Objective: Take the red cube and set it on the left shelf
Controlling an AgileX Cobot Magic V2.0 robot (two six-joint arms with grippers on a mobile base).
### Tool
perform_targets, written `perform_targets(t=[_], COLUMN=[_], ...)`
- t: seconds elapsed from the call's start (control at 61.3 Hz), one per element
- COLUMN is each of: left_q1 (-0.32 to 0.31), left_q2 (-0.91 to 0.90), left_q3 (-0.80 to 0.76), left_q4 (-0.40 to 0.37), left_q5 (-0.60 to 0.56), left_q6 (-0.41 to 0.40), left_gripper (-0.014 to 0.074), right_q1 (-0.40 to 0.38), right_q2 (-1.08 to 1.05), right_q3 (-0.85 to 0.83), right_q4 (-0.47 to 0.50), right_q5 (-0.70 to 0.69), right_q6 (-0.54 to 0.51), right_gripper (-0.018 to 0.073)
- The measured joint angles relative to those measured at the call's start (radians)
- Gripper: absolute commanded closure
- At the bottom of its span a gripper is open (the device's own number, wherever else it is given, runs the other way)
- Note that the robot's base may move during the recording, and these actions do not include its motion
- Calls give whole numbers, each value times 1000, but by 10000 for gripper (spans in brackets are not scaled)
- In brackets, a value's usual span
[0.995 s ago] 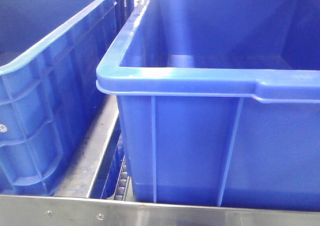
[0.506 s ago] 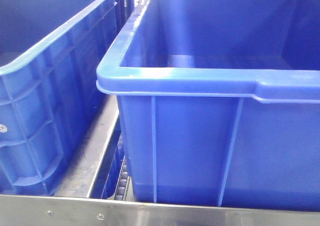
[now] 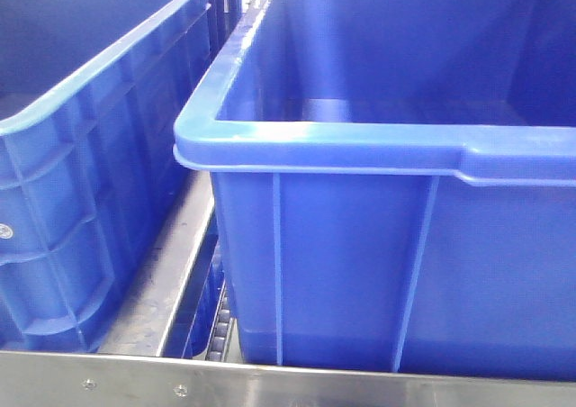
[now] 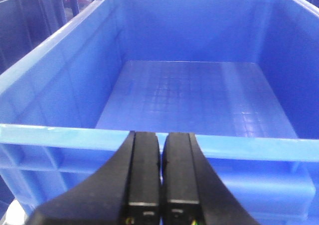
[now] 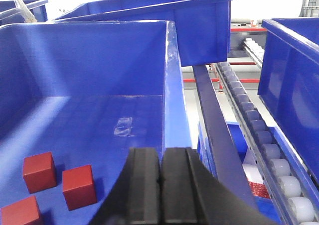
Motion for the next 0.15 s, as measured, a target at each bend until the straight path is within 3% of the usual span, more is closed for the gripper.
perform_targets(t=[0.147], left_q1=[0], left_q2=[0], left_q3=[0], left_q4=[0], left_q5=[0], left_q6=[0], left_gripper=[495], right_q1=[0], right_q2=[0], right_q3=[0], right_q4=[0], right_q5=[0], right_q6=[0], right_gripper=[494])
